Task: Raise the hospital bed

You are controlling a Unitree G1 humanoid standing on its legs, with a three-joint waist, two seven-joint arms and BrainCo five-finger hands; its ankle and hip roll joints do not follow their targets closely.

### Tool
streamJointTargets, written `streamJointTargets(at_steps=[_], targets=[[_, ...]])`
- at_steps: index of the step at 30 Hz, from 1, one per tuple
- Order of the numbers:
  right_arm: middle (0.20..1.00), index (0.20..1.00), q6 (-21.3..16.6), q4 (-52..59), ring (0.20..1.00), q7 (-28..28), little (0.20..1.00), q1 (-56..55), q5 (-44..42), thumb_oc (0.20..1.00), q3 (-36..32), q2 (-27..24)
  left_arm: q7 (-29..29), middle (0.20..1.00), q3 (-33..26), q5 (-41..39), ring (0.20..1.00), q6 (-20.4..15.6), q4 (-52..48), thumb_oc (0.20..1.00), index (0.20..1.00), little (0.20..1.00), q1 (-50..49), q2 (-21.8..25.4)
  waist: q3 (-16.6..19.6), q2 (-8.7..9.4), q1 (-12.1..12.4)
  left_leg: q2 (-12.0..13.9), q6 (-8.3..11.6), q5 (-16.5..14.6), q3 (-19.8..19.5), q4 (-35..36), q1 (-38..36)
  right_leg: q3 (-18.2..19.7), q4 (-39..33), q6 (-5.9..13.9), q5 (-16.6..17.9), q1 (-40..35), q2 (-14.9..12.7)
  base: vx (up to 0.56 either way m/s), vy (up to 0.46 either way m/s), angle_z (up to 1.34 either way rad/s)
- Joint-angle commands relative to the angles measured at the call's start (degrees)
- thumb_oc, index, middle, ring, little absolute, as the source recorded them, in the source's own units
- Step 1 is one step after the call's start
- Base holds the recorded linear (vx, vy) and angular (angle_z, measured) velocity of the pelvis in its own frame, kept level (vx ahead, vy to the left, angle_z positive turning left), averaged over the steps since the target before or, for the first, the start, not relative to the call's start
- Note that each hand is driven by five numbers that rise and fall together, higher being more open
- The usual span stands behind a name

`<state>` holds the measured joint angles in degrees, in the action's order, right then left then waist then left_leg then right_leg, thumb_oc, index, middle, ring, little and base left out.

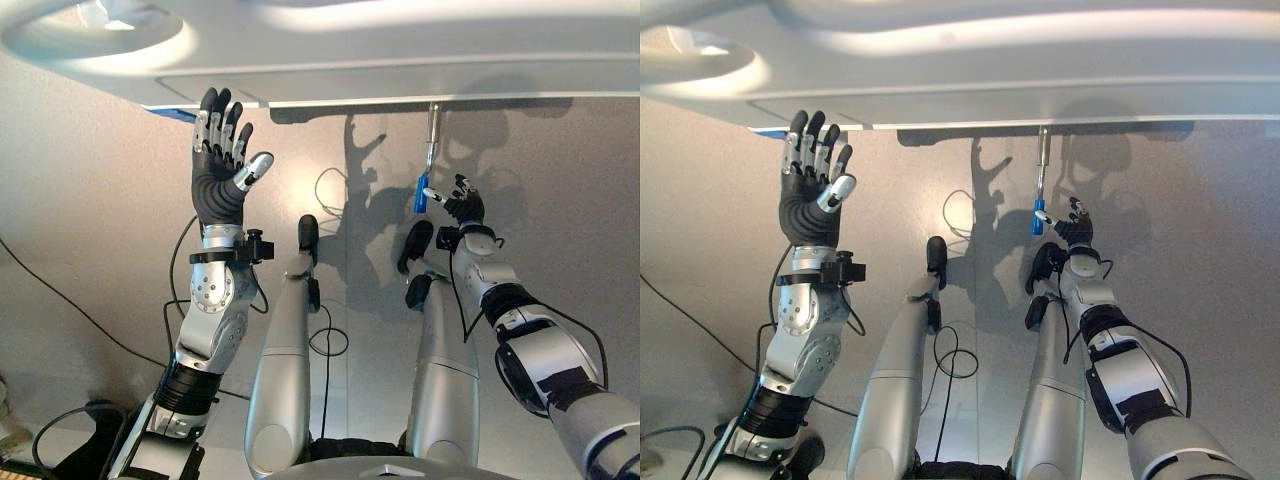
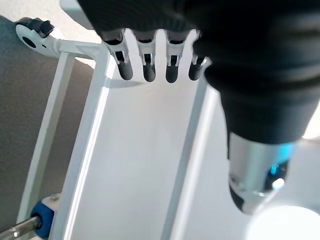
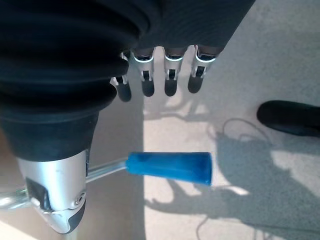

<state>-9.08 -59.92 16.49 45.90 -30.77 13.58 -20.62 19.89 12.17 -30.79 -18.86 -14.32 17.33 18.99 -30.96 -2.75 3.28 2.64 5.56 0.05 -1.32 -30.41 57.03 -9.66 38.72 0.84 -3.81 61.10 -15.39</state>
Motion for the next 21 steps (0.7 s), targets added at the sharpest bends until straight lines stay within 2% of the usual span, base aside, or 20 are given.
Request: streamJointTargets(at_steps=[1, 2, 4, 5, 7, 8, 9, 10, 21], targets=[[1.0, 1.0, -0.73, 0.71, 1.0, 0.11, 1.0, -1.27, -2.05, 1.0, 0.0, -0.08, 1.14, 1.0, -2.19, -1.23, 1.0, -3.34, -8.05, 1.0, 1.0, 1.0, -1.62, -1.43, 1.17, -1.76, 0.37, 0.88, -0.36, -1.44, 0.78, -1.94, 5.06, 4.01, -0.42, 6.2, 3.39, 1.0, 0.13, 0.0, 0.0, 0.0], [1.0, 1.0, -0.76, 0.81, 1.0, 0.12, 1.0, -1.08, -2.06, 1.0, -0.04, -0.12, 1.15, 1.0, -2.27, -1.21, 1.0, -3.34, -8.18, 1.0, 1.0, 1.0, -1.46, -1.39, 1.17, -1.78, 0.39, 0.83, -0.66, 0.36, 0.9, -1.58, 6.24, 3.82, -1.03, 5.76, 5.04, 2.02, 0.08, 0.07, -0.001, -0.02], [1.0, 1.0, -0.62, 0.78, 1.0, -0.13, 1.0, -1.24, -2.53, 1.0, 0.21, 0.19, 1.37, 1.0, -2.02, -1.51, 1.0, -3.27, -8.94, 1.0, 1.0, 1.0, -2.29, -1.05, 1.17, -1.84, 0.33, 0.79, -0.42, -1.99, 0.63, -3.86, 6.77, 4.4, 1.38, 5.98, 2.87, 2.9, 0.3, 0.0, 0.0, 0.0], [1.0, 1.0, -0.65, 0.86, 1.0, -0.12, 1.0, -1.02, -2.53, 1.0, 0.16, 0.14, 1.36, 1.0, -2.11, -1.49, 1.0, -3.29, -9.04, 1.0, 1.0, 1.0, -2.08, -1.01, 1.17, -1.86, 0.34, 0.73, -0.72, -0.11, 0.74, -3.34, 7.89, 4.2, 0.64, 5.55, 4.59, 3.87, 0.26, -0.04, 0.019, -0.01], [1.0, 1.0, -0.8, 0.84, 1.0, -0.33, 1.0, -0.84, -3.88, 1.0, 0.18, 0.43, 1.85, 1.0, -2.25, -1.84, 1.0, -3.37, -9.17, 1.0, 1.0, 1.0, -2.44, -0.62, 1.17, -1.86, 0.36, 0.71, -0.76, -0.36, 0.84, -4.43, 8.87, 4.42, 1.49, 5.38, 4.43, 4.86, 0.43, 0.01, 0.011, -0.03], [1.0, 1.0, -0.63, 0.46, 1.0, -0.38, 1.0, -0.74, -4.27, 1.0, 0.36, 0.44, 1.96, 1.0, -2.06, -2.16, 1.0, -3.38, -9.28, 1.0, 1.0, 1.0, -2.9, -0.5, 1.17, -1.9, 0.42, 0.73, -0.45, -2.32, 0.71, -5.36, 8.15, 4.69, 2.48, 5.78, 2.65, 4.31, 0.5, 0.09, -0.007, -0.02], [1.0, 1.0, -0.57, 0.26, 1.0, -0.5, 1.0, -0.58, -4.68, 1.0, 0.42, 0.52, 1.93, 1.0, -2.0, -2.43, 1.0, -3.42, -9.38, 1.0, 1.0, 1.0, -3.09, -0.37, 1.17, -1.92, 0.49, 0.75, -0.43, -2.67, 0.75, -5.94, 8.49, 4.74, 3.05, 5.82, 2.37, 4.6, 0.52, 0.08, -0.008, -0.03], [1.0, 1.0, -0.14, -0.8, 1.0, -0.75, 1.0, 0.26, -5.38, 1.0, 0.48, 0.53, 2.25, 1.0, -2.18, -2.72, 1.0, -3.51, -9.73, 1.0, 1.0, 1.0, -3.23, 0.06, 1.17, -2.11, 0.68, 0.79, -0.45, -2.03, 0.8, -6.09, 9.42, 4.71, 3.34, 5.71, 2.72, 5.54, 0.47, 0.02, 0.0, -0.04], [1.0, 1.0, -0.01, -3.06, 1.0, -2.53, 1.0, 3.76, -8.37, 1.0, 1.37, 0.11, 1.83, 1.0, -0.87, -4.75, 1.0, -3.36, -9.89, 1.0, 1.0, 1.0, -4.15, 0.53, 1.17, -2.83, 1.58, 0.45, -0.19, -2.58, 0.91, -7.87, 10.95, 4.77, 5.78, 5.66, 1.37, 7.27, 0.43, 0.01, 0.001, -0.01]])
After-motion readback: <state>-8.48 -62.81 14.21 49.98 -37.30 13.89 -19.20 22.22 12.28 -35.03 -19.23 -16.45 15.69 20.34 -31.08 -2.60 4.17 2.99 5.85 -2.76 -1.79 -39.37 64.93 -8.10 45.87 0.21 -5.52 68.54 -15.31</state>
